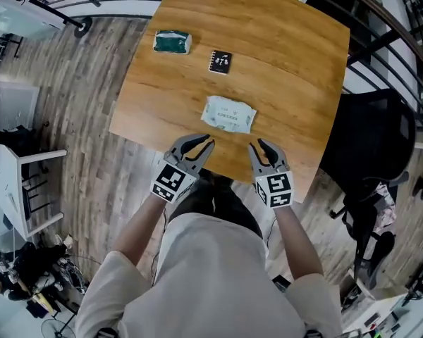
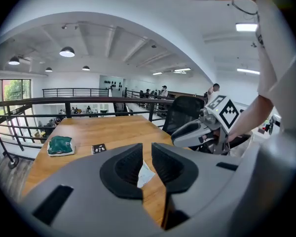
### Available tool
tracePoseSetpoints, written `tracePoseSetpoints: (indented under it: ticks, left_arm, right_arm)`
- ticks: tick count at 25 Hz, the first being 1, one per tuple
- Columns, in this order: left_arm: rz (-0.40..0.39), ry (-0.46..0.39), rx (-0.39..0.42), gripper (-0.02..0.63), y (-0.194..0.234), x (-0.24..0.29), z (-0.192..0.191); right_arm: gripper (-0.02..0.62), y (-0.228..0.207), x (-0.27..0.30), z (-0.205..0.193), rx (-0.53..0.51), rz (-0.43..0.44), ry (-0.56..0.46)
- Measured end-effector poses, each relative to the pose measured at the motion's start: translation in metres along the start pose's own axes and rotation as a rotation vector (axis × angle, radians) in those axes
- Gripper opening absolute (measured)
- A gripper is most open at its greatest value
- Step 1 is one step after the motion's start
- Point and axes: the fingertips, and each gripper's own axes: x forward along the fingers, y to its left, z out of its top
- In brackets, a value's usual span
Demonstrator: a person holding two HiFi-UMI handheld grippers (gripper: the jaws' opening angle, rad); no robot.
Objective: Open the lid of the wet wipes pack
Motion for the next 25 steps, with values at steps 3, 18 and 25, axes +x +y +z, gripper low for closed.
tracePoseSetpoints:
  ticks: [3, 18, 25]
  left_arm:
    - [-0.027, 0.051, 0.032, 0.051, 0.005, 0.022, -0.016]
    - [-0.203, 0.257, 0.439, 0.054, 0.042, 0.139, -0.12]
    - [-0.331, 0.321, 0.687, 0.071, 0.038, 0.163, -0.153]
  right_arm:
    - [0.092, -0.006, 0.019, -0.015, 0.014, -0.001, 0.037]
    - [0.092, -0.039, 0.121, -0.08, -0.009, 0.002, 0.147]
    - [0.091, -0.045, 0.144, -0.106, -0.041, 0.009, 0.216]
